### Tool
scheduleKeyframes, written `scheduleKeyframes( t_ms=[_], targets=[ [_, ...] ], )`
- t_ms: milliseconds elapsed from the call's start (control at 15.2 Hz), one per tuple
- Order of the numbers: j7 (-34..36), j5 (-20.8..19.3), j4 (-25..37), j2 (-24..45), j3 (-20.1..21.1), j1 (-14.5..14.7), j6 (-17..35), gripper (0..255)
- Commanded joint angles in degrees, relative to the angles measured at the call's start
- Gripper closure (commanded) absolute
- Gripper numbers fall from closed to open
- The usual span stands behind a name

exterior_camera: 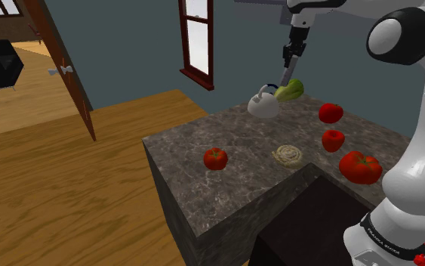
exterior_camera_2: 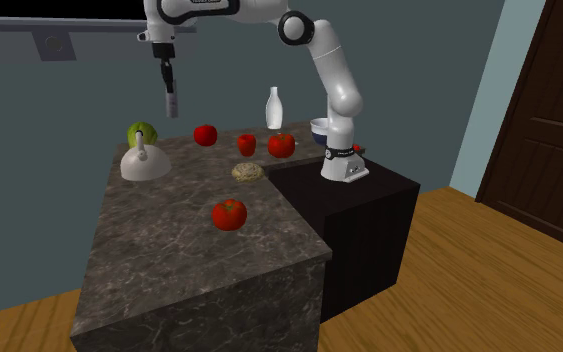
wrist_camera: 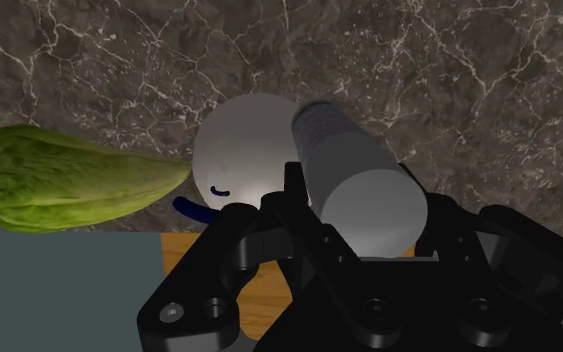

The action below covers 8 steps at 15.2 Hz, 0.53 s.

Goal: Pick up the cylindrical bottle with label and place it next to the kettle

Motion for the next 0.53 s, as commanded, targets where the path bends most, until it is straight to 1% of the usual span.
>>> scheduleKeyframes(
  t_ms=[0, 462],
  targets=[
    [-0.20, 0.01, -2.06, -0.38, -0.03, -0.07, 1.73, 255],
    [-0.38, 0.04, -8.39, -0.99, -0.03, 0.00, 7.45, 255]
  ],
)
